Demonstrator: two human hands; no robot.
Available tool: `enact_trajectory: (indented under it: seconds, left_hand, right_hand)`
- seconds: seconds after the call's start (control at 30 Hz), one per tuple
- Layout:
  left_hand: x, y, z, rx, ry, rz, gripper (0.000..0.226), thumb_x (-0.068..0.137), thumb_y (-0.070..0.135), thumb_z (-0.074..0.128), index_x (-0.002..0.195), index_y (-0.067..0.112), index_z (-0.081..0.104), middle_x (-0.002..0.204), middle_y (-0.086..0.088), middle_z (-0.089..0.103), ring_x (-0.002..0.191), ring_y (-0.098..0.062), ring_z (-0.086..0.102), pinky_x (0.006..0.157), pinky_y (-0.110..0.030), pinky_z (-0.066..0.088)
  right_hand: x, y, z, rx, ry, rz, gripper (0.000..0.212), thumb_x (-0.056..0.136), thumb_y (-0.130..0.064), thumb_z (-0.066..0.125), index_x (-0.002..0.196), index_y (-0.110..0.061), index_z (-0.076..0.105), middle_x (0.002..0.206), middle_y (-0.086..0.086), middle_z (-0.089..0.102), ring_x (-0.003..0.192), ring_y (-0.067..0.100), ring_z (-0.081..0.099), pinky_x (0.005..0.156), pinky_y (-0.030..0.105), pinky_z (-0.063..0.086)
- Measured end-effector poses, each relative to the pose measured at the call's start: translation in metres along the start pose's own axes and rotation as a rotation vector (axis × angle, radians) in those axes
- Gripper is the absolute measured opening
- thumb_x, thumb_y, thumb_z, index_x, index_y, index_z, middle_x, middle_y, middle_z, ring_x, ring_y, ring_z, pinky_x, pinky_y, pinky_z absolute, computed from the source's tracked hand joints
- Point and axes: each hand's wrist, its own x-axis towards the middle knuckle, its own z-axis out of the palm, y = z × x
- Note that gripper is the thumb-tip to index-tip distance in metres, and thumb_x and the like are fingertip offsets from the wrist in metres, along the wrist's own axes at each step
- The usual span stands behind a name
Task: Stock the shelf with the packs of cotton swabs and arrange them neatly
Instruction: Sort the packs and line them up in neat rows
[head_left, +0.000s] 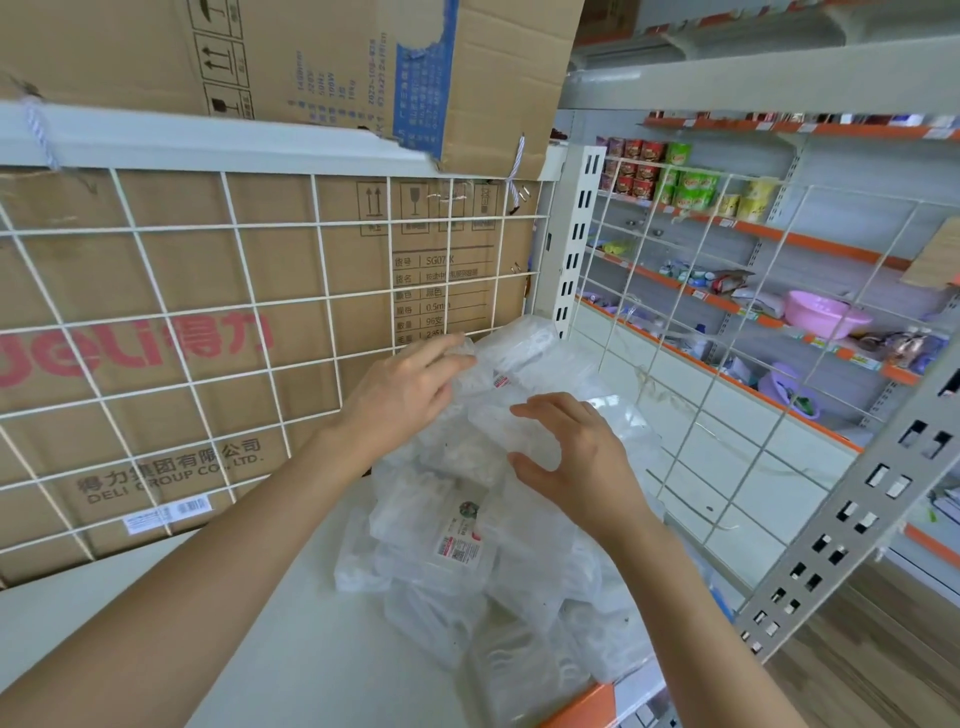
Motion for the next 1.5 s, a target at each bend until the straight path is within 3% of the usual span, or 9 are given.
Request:
enact_trajectory:
  seconds: [0.17, 0.3, 0.73, 0.9, 1.0, 1.13, 1.23, 1.37, 1.5]
  left_hand:
    - [0.011, 0.001, 0.006, -0.087, -0.103, -0.206, 0.046, 0.095, 0.033, 0.049, 0.138, 0.018, 0.045, 0.141, -0.004, 0.045, 0.129, -0.024, 0.040, 0.103, -0.034, 0.032]
    - [0.014, -0.004, 0.014, -0.088, -0.316, -0.212, 0.050, 0.098, 0.035, 0.043, 0.147, 0.027, 0.030, 0.152, -0.005, 0.029, 0.139, -0.022, 0.023, 0.112, -0.036, 0.023]
    - [0.007, 0.005, 0.014, -0.096, -0.081, -0.228, 0.038, 0.087, 0.017, 0.062, 0.124, 0.015, 0.053, 0.128, -0.001, 0.053, 0.119, -0.022, 0.047, 0.079, -0.031, 0.039]
    - [-0.002, 0.007, 0.004, -0.153, 0.070, -0.246, 0.037, 0.086, 0.007, 0.058, 0.123, 0.013, 0.056, 0.122, -0.003, 0.060, 0.116, -0.024, 0.052, 0.086, -0.040, 0.047]
    - [-0.015, 0.009, -0.011, -0.244, 0.174, -0.292, 0.035, 0.088, 0.006, 0.057, 0.122, 0.015, 0.057, 0.119, 0.004, 0.059, 0.109, -0.017, 0.052, 0.086, -0.026, 0.039]
    - [-0.047, 0.012, -0.038, -0.380, 0.282, -0.454, 0.033, 0.091, 0.017, 0.059, 0.123, 0.024, 0.054, 0.113, 0.017, 0.056, 0.096, -0.001, 0.051, 0.076, -0.005, 0.036]
    - [-0.081, 0.013, -0.060, -0.533, 0.334, -0.545, 0.029, 0.086, 0.042, 0.054, 0.114, 0.046, 0.050, 0.108, 0.028, 0.059, 0.096, 0.002, 0.056, 0.080, -0.012, 0.042]
    - [-0.132, 0.008, -0.087, -0.621, 0.375, -0.657, 0.029, 0.080, 0.048, 0.051, 0.109, 0.050, 0.051, 0.105, 0.024, 0.061, 0.098, -0.004, 0.059, 0.077, -0.020, 0.045]
    - [-0.189, 0.005, -0.114, -0.657, 0.329, -0.758, 0.030, 0.075, 0.054, 0.051, 0.105, 0.055, 0.052, 0.104, 0.026, 0.060, 0.097, 0.003, 0.056, 0.077, -0.012, 0.042]
  right_hand:
    - [0.000, -0.001, 0.000, -0.005, -0.005, -0.009, 0.042, 0.074, -0.028, 0.068, 0.113, -0.014, 0.065, 0.111, 0.002, 0.061, 0.097, 0.025, 0.058, 0.082, 0.033, 0.048]
    - [0.000, -0.001, 0.000, -0.017, -0.020, -0.010, 0.040, 0.075, -0.025, 0.071, 0.114, -0.014, 0.065, 0.112, 0.001, 0.060, 0.098, 0.023, 0.057, 0.082, 0.029, 0.045]
    - [-0.001, -0.001, -0.004, 0.007, 0.009, -0.037, 0.038, 0.076, -0.020, 0.073, 0.113, -0.014, 0.064, 0.111, 0.000, 0.060, 0.098, 0.023, 0.056, 0.074, 0.022, 0.041]
    - [0.001, -0.001, -0.007, 0.039, 0.026, -0.015, 0.037, 0.078, -0.019, 0.073, 0.114, -0.016, 0.064, 0.113, -0.002, 0.059, 0.103, 0.020, 0.055, 0.074, 0.009, 0.034]
    - [-0.001, -0.004, -0.011, 0.106, 0.048, 0.003, 0.035, 0.079, -0.020, 0.072, 0.113, -0.017, 0.065, 0.113, -0.005, 0.059, 0.105, 0.017, 0.055, 0.078, 0.010, 0.037]
    - [-0.001, -0.016, -0.017, 0.274, 0.078, 0.053, 0.035, 0.077, -0.030, 0.063, 0.111, -0.021, 0.065, 0.110, -0.012, 0.059, 0.100, 0.003, 0.055, 0.081, 0.008, 0.040]
    - [-0.001, -0.029, -0.017, 0.419, 0.066, 0.091, 0.031, 0.078, -0.030, 0.060, 0.109, -0.029, 0.063, 0.106, -0.018, 0.057, 0.099, -0.004, 0.053, 0.081, 0.009, 0.041]
    - [-0.004, -0.054, -0.005, 0.596, 0.000, 0.148, 0.026, 0.079, -0.030, 0.056, 0.103, -0.040, 0.059, 0.106, -0.014, 0.060, 0.097, -0.003, 0.054, 0.079, 0.011, 0.043]
    - [-0.015, -0.086, 0.017, 0.716, -0.126, 0.208, 0.030, 0.079, -0.030, 0.050, 0.106, -0.032, 0.063, 0.090, -0.008, 0.061, 0.073, 0.001, 0.055, 0.062, 0.014, 0.046]
